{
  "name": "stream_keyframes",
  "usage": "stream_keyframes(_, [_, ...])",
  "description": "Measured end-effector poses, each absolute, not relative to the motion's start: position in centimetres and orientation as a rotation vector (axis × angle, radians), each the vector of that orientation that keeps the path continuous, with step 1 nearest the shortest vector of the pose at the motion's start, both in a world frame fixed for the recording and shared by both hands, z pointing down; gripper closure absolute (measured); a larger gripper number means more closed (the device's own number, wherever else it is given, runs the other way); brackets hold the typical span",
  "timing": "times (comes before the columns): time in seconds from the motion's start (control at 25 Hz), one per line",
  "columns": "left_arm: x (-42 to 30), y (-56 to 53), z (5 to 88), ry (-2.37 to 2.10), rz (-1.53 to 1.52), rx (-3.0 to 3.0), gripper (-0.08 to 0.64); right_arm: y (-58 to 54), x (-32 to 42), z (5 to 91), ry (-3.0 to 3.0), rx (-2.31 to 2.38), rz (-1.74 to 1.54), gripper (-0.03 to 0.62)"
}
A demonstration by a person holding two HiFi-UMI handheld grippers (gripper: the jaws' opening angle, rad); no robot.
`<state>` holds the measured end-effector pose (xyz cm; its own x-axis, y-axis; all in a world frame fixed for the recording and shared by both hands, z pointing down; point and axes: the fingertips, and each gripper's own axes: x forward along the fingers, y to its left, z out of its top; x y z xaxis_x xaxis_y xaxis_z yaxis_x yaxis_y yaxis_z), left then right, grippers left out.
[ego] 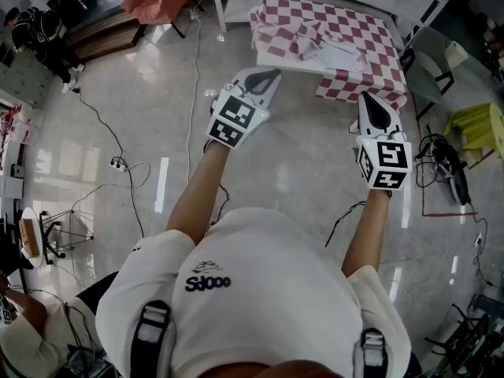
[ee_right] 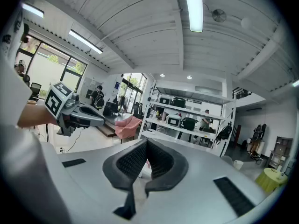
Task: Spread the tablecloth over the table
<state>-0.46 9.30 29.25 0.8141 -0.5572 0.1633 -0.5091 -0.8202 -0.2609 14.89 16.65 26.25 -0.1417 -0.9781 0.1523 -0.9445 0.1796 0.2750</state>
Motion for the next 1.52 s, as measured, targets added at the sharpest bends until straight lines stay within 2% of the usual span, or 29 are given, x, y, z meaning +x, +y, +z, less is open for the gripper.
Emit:
stream_keyframes(0.64, [1.5,10.8,29.2,0.853,-0.375,-2.771,0.532,17.7,17.3,26.1,-2.21,1.849,-0.139,0.571])
stream_keyframes(1.04, [3.6,12.1,30.9,0.943,-0.42,-2.774,0.532,18.5,19.2,27.5,-2.323,1.693,-0.1,0.571])
stream_keyframes(1.52, [5.7,4.2,32.9,0.924,-0.441,-2.796,0.532,10.8,21.6,30.0,-2.298,1.717,-0.044,0.571])
